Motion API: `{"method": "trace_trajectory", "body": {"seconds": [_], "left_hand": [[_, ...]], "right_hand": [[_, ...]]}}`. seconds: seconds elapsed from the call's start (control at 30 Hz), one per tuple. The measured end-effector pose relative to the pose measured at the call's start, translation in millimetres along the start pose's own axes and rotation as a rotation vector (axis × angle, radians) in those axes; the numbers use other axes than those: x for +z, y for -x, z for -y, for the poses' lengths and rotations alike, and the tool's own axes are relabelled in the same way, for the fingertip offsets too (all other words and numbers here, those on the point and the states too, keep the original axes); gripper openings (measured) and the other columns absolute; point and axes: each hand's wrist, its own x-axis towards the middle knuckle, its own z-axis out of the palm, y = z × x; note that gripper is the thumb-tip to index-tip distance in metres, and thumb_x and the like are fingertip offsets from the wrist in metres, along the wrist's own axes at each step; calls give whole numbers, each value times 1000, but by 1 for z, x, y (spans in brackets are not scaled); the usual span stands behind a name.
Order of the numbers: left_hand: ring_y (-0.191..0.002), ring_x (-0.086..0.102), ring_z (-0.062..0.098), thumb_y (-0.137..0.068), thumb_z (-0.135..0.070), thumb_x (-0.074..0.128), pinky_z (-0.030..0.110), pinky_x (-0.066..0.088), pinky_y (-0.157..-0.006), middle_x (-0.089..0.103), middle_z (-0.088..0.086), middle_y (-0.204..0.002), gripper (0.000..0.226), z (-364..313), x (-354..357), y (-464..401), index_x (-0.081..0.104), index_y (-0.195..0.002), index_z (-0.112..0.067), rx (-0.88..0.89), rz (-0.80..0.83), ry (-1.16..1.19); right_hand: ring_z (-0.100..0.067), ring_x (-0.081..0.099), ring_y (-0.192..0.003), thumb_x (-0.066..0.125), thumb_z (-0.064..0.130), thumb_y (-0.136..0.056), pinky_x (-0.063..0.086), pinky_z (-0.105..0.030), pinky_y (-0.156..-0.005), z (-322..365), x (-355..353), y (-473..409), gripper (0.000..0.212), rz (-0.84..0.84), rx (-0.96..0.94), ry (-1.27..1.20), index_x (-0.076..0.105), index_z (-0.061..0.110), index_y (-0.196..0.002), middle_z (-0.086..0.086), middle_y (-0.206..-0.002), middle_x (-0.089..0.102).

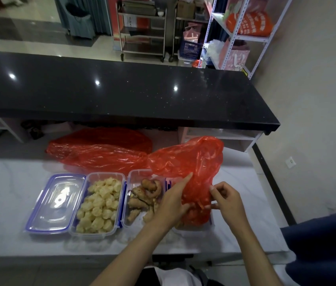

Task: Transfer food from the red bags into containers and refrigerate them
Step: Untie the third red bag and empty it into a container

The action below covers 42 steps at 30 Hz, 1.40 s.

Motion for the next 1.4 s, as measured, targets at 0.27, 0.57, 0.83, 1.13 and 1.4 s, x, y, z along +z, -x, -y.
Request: {"method": "trace_trajectory", "body": {"seconds": [0.27,0.57,0.83,1.13,1.4], "left_hand": [[-119,58,1,-88,-14,81,11,49,-97,53,-13,-144,88,6,-5,-6,32,-159,-33,-17,-91,100],[-97,55,-9,-93,-21,76,8,50,-87,57,-22,-116,79,-7,-14,-4,34,-157,-35,-51,-154,141],[-102,60,-5,-95,-31,73,7,50,-88,59,-19,-125,67,-20,-20,-7,43,-154,-32,-19,-207,178],[-108,63,4,-96,-31,72,23,56,-95,62,-15,-127,62,-22,-24,-8,45,-151,-37,-31,-251,224],[-122,58,-7,-99,-26,68,22,56,-98,54,-31,-132,57,-30,-35,-8,46,-151,-35,-5,-313,281]], "right_hand": [[-12,71,-71,65,35,-98,58,-25,-59,-5,-8,-2,20,-27,-55,157,65,17,-88,6,-78,73],[-4,69,-89,72,37,-92,53,-23,-78,-18,-15,0,13,156,-67,264,73,25,-89,13,-87,74],[-10,71,-85,62,30,-100,59,-20,-67,-10,-10,-4,12,68,-53,237,65,20,-93,7,-89,73],[-14,72,-87,69,18,-96,61,-26,-66,-5,-8,-5,4,13,-65,133,64,19,-96,2,-92,72],[-16,68,-78,73,19,-93,60,-29,-65,9,-9,-4,16,-36,-146,67,59,14,-87,3,-81,66]]}}
